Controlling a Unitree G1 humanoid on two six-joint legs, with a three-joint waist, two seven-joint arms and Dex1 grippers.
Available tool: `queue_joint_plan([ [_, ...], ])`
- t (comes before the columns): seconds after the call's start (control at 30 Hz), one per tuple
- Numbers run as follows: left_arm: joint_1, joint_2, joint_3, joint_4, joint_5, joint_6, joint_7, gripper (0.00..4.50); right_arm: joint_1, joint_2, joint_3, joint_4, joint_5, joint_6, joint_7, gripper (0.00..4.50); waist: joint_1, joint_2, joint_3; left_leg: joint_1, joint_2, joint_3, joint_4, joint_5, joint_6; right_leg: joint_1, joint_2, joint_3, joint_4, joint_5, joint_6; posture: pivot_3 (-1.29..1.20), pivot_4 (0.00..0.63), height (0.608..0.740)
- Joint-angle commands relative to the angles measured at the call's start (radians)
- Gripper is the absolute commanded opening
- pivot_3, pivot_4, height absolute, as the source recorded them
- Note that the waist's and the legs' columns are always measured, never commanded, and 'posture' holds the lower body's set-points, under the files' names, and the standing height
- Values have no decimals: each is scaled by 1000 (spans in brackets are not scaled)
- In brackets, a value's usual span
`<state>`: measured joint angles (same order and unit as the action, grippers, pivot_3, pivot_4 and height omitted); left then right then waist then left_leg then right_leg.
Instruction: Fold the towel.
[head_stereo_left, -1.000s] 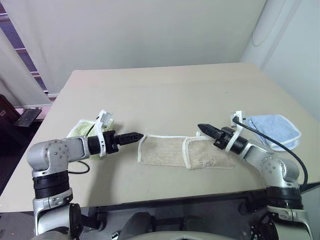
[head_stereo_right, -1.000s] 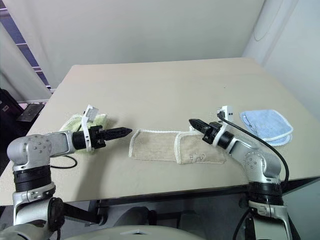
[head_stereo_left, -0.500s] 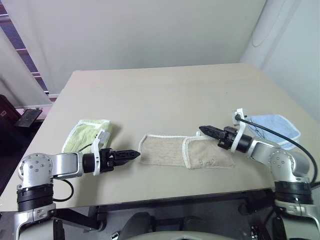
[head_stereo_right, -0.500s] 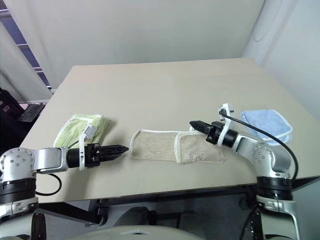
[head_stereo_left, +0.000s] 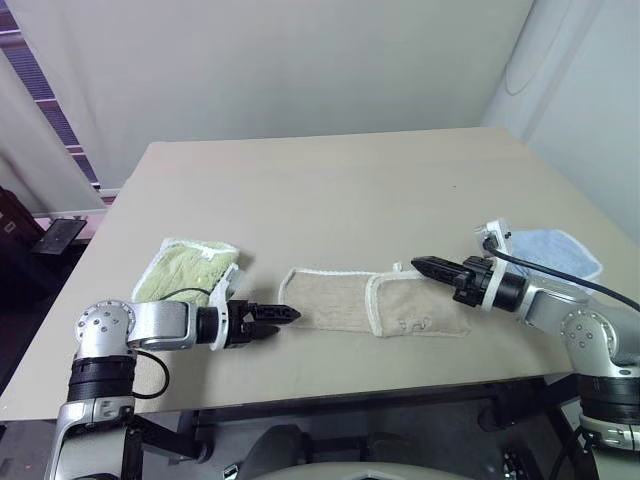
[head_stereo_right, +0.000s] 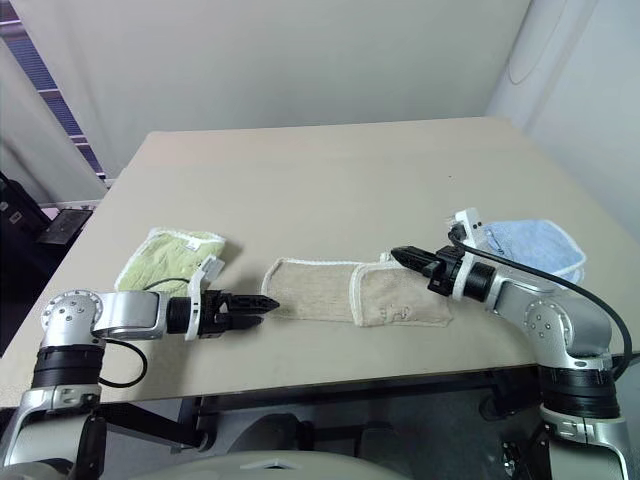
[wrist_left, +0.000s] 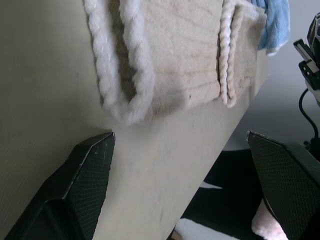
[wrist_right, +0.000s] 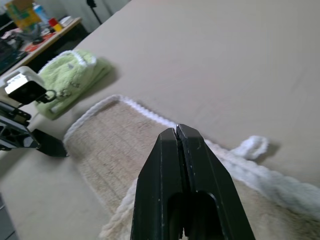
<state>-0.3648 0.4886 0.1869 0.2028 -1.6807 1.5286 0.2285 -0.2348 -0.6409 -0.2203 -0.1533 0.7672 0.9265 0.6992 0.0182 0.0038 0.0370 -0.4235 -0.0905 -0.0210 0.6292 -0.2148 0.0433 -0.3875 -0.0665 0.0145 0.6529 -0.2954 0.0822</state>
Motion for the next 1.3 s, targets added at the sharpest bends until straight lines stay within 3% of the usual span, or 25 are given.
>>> queue_joint_plan([
  [0.03, -47, -24, -22, 33, -4, -65, 56, 4458, -4, 16, -44, -15, 7, -19, -27, 0, 0, 0, 0, 0, 0, 0, 0, 0, 0, 0, 0, 0, 0, 0, 0, 0, 0, 740],
  [0.27, -86, -34, -23, 24, 69, -78, 13, 4458, 6, 14, -17, -19, -32, -36, -40, 0, -5, 0, 0, -1, 0, 0, -1, 0, 0, -1, 0, 0, -1, 1, -1, 0, 0, 740],
  [0.33, -82, -34, -24, 20, 69, -69, 0, 4077, 7, 17, -16, -18, -37, -35, -43, 0, -5, 0, 0, -1, 0, 0, -1, 0, 0, -2, 0, 0, -2, 1, -1, 0, 0, 740],
  [0.47, -75, -39, -24, 4, 66, -64, -23, 2824, 6, 17, -20, -13, -47, -35, -42, 0, -5, 0, 0, -3, 0, 0, -2, 0, 0, -3, 0, 0, -4, 1, -1, 0, 0, 740],
  [0.7, -79, -35, -24, 4, 25, -54, -43, 105, -4, 6, -20, 5, -64, -35, -46, 0, -5, 0, 0, -3, 0, 0, -2, 0, 0, -3, 0, 0, -5, 1, -1, 0, 0, 740],
  [0.97, -131, -7, -11, 22, 43, -49, -82, 28, 15, -2, -70, -19, -30, -23, -16, 0, -4, 0, 0, -3, 0, 0, -2, 0, 0, -3, 0, 0, -5, 1, -1, 0, 0, 740],
  [1.07, -179, 64, -3, 42, 94, -18, -167, 28, 55, -29, -123, -62, 25, -11, 27, 0, -5, -1, 1, -4, 0, 0, -3, 0, 0, -3, 0, 0, -6, 0, -1, 0, 0, 740],
  [1.3, -325, 239, -113, -4, 284, 50, -643, 28, 119, -83, -199, -77, 29, -23, 22, 0, -7, 0, 1, -4, 0, 0, -7, 0, 0, -5, 0, 1, -9, 0, -1, 0, 0, 740],
])
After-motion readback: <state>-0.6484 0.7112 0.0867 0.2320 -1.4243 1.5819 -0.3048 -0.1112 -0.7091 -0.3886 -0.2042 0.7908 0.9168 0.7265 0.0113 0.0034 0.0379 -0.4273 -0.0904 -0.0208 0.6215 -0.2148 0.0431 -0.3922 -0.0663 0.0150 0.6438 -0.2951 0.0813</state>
